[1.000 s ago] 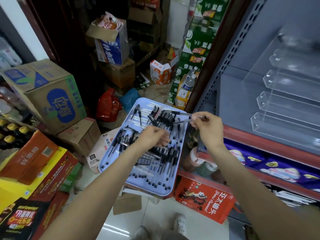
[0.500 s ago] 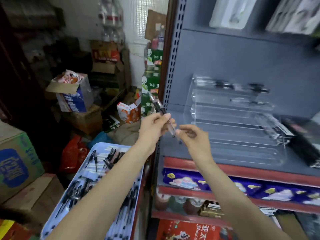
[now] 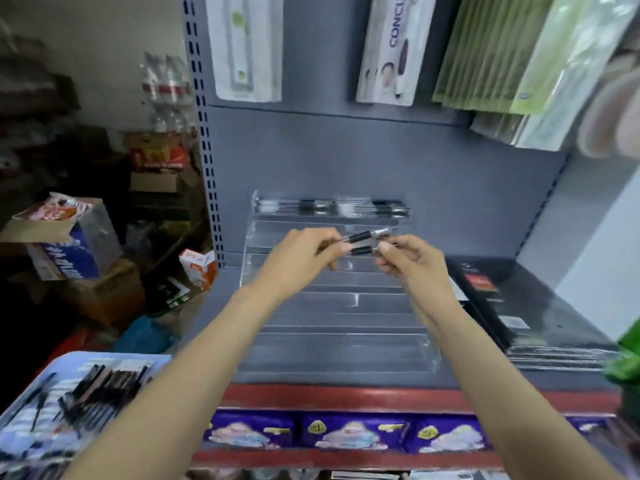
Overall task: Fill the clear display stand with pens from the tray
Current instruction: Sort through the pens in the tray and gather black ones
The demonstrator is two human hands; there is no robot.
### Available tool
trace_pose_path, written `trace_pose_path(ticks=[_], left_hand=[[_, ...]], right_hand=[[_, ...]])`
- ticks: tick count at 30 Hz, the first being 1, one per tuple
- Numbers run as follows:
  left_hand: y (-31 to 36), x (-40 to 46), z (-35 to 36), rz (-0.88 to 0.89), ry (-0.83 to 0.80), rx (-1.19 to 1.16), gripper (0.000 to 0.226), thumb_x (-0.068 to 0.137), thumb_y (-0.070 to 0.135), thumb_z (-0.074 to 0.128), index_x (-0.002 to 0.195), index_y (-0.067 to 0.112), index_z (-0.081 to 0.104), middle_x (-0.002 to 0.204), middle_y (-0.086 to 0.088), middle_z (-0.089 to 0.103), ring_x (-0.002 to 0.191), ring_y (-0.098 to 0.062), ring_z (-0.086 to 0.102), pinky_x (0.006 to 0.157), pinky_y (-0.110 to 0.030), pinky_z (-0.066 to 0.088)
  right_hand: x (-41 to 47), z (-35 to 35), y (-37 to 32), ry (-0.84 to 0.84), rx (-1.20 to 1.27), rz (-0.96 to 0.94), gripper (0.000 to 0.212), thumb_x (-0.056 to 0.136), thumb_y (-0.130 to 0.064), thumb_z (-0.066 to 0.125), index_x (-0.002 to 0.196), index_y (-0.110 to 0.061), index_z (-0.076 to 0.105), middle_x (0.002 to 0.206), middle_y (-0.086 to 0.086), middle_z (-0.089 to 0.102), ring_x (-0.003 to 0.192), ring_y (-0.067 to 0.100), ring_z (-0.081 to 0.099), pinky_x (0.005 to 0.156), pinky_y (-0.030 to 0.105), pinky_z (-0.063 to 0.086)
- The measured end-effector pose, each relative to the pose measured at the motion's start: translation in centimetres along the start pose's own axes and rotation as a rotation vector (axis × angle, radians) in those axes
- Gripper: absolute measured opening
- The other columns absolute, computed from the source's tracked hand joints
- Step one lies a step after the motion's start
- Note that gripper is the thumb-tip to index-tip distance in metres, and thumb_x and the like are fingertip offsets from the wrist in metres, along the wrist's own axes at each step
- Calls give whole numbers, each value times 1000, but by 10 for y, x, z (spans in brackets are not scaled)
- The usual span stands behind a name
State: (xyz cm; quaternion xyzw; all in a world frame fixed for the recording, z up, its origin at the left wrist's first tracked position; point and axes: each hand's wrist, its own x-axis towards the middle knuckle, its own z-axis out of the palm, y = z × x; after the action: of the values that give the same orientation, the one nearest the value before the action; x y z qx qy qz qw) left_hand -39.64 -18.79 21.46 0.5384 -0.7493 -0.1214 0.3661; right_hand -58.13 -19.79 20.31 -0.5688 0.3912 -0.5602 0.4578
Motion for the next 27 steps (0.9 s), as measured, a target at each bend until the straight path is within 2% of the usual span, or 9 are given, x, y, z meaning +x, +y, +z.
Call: trace_pose_path(ticks=[4, 7, 10, 13, 16, 19, 21, 24, 27], left_hand=[[4, 20, 16, -108, 148, 185, 27, 97, 46, 36, 85, 22, 42, 74, 12, 66, 62, -12, 53, 58, -30, 38], [7, 29, 24, -139, 135, 182, 27, 89, 49, 51, 87, 23, 46, 74, 15, 59, 67, -12, 51, 56, -26, 36], [10, 41, 33, -130, 149, 141, 12, 82, 44, 64, 81, 34, 58, 80, 20, 58, 76, -8, 50, 58, -22, 34], [7, 52, 36, -189, 215, 115, 12, 82, 41, 66, 72, 36, 62, 68, 12, 61, 71, -14, 53, 56, -25, 34], [-1, 63, 35, -312, 249, 199, 8, 83, 40, 65, 81, 32, 66, 65, 13, 57, 72, -16, 51, 57, -27, 31], [-8, 75, 39, -348, 198, 305, 11, 84, 38, 64, 87, 28, 69, 83, 4, 66, 82, -23, 57, 63, -27, 34], [-9, 84, 42, -346, 155, 351, 15, 84, 40, 64, 86, 26, 68, 85, 0, 67, 87, -28, 60, 63, -28, 35], [-7, 96, 44, -354, 72, 392, 17, 84, 42, 64, 85, 26, 69, 87, 0, 68, 91, -27, 60, 67, -28, 38], [-6, 108, 46, -375, -17, 380, 14, 82, 42, 66, 77, 29, 66, 93, -1, 69, 93, -26, 60, 73, -28, 41]], right_hand=[[24, -35, 6, 51, 80, 52, 5, 88, -9, 61, 85, -10, 65, 79, 4, 68, 69, 9, 63, 68, 18, 53], [38, -47, 11, 54, 109, 71, 4, 88, -7, 61, 85, -8, 64, 78, 5, 67, 68, 9, 63, 65, 16, 53], [52, -54, 15, 33, 95, 72, 5, 87, -7, 62, 84, -11, 65, 77, 3, 67, 67, 9, 63, 64, 16, 52], [67, -61, 23, 67, -58, 25, 3, 87, -13, 64, 89, -15, 65, 82, -3, 67, 75, 10, 63, 73, 22, 53], [82, -76, 30, 114, -320, -35, 25, 87, -18, 65, 111, -17, 60, 106, -5, 63, 98, 12, 59, 90, 28, 48], [92, -88, 38, 27, -429, 61, 55, 86, -19, 66, 137, -13, 43, 128, 2, 53, 117, 17, 52, 96, 28, 41], [95, -89, 42, -43, -394, 121, 64, 86, -17, 66, 142, -13, 36, 135, 6, 50, 122, 18, 50, 96, 27, 39], [97, -88, 45, -95, -335, 134, 57, 86, -11, 65, 139, -12, 41, 134, 5, 54, 116, 12, 52, 95, 24, 40], [99, -87, 52, -93, -334, 133, 53, 85, -9, 66, 135, -14, 48, 131, 4, 57, 118, 15, 54, 100, 31, 43]])
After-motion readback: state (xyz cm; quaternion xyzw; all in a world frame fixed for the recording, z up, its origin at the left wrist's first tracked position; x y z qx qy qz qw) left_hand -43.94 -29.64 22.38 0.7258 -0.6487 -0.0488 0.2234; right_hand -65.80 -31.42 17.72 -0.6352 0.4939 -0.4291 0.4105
